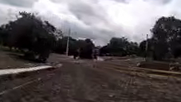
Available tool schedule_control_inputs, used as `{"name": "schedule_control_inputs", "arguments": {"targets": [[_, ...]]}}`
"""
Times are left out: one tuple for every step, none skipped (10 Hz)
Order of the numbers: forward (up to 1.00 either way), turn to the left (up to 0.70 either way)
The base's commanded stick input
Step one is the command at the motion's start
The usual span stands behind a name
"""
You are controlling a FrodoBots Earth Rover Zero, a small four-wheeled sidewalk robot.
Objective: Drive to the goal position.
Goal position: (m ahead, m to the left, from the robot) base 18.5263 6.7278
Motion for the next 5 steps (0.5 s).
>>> {"name": "schedule_control_inputs", "arguments": {"targets": [[1.00, 0.00], [1.00, 0.00], [1.00, 0.00], [1.00, 0.00], [1.00, 0.00]]}}
